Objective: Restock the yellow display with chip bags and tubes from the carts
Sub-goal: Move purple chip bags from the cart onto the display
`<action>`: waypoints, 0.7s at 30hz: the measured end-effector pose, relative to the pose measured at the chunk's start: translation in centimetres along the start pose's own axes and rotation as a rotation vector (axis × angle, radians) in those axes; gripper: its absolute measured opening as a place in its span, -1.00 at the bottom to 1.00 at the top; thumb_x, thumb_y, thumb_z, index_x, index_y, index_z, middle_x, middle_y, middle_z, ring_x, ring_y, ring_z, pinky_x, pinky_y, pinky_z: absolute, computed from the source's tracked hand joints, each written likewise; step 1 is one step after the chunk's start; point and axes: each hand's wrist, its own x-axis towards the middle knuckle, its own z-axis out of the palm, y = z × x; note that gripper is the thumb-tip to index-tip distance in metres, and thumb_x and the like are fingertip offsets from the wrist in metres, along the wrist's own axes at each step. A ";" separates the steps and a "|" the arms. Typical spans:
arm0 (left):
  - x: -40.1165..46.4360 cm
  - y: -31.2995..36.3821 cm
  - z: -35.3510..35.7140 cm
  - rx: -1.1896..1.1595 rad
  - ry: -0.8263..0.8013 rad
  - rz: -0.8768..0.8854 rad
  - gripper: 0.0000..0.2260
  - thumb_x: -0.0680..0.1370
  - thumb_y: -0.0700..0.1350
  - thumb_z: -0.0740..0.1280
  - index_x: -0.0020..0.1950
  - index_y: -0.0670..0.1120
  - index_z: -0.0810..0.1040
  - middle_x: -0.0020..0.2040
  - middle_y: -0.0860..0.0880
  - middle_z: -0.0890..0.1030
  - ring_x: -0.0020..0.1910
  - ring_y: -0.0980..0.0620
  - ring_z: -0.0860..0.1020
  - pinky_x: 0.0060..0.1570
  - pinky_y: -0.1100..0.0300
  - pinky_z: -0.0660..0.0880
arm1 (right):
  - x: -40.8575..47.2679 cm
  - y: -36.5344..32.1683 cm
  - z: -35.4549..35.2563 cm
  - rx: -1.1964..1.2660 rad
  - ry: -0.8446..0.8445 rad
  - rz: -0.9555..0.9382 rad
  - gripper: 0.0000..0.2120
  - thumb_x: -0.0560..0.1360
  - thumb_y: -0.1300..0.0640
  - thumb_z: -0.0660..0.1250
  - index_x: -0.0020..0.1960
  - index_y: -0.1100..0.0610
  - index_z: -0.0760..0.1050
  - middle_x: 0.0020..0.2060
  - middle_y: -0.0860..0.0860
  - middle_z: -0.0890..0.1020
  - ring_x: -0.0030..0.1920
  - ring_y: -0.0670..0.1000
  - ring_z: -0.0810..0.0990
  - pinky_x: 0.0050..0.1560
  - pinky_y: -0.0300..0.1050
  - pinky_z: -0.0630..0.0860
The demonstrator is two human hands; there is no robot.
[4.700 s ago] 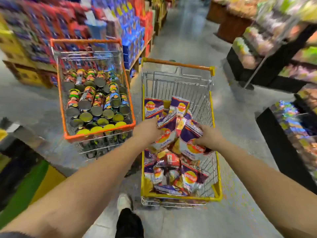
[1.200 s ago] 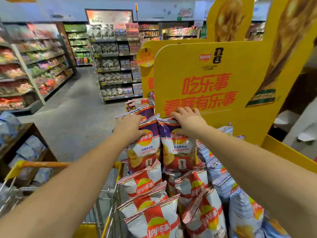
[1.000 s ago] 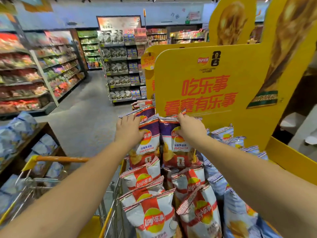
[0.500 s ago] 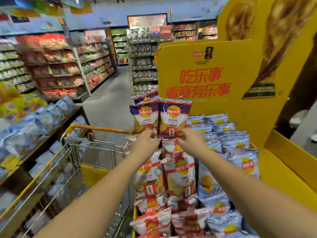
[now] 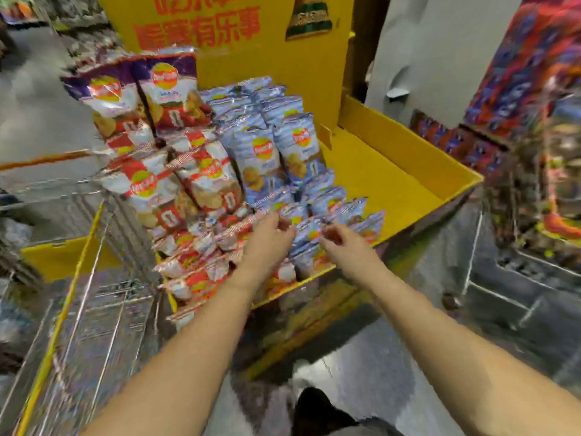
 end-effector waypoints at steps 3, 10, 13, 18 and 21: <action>-4.6 2.2 6.3 0.015 -0.156 0.010 -0.84 0.55 -0.05 0.34 0.04 -0.11 0.58 -0.05 -0.06 0.62 -0.05 -0.02 0.56 -0.05 0.12 0.44 | -7.0 6.4 -3.1 -0.025 0.073 0.173 -0.79 0.54 0.09 0.33 0.17 0.08 0.55 -0.02 -0.01 0.61 0.06 -0.01 0.57 -0.08 -0.30 0.31; -12.4 11.2 18.8 0.061 -0.437 0.196 -0.84 0.55 -0.01 0.34 0.06 -0.05 0.57 0.02 0.02 0.61 0.03 0.03 0.55 -0.01 0.19 0.39 | -19.8 16.8 -12.1 0.090 0.279 0.413 -0.76 0.57 0.06 0.31 0.22 0.06 0.52 0.08 -0.04 0.60 0.09 -0.07 0.54 0.06 -0.23 0.38; -15.1 15.5 24.4 0.094 -0.532 0.255 -0.86 0.55 -0.02 0.33 0.05 -0.04 0.56 0.00 0.02 0.62 -0.09 0.03 0.55 -0.11 0.19 0.42 | -24.2 21.0 -16.2 0.140 0.348 0.497 -0.75 0.58 0.01 0.28 0.25 0.01 0.50 0.09 -0.10 0.58 0.06 -0.11 0.53 0.01 -0.27 0.34; -19.4 23.4 36.3 0.132 -0.666 0.342 -0.87 0.57 0.01 0.32 0.02 -0.03 0.53 -0.09 0.02 0.60 -0.15 0.04 0.55 -0.18 0.17 0.43 | -30.8 29.6 -24.2 0.213 0.452 0.596 -0.83 0.57 0.09 0.29 0.16 0.00 0.51 -0.01 -0.10 0.59 -0.02 -0.11 0.55 -0.03 -0.29 0.37; -22.6 29.3 43.6 0.162 -0.803 0.390 -0.84 0.59 -0.01 0.30 0.09 -0.06 0.54 -0.05 0.04 0.57 -0.04 0.04 0.54 -0.15 0.22 0.35 | -34.7 34.8 -30.2 0.248 0.501 0.635 -0.89 0.56 0.14 0.31 0.06 -0.03 0.49 -0.06 -0.09 0.60 -0.03 -0.07 0.57 -0.04 -0.34 0.41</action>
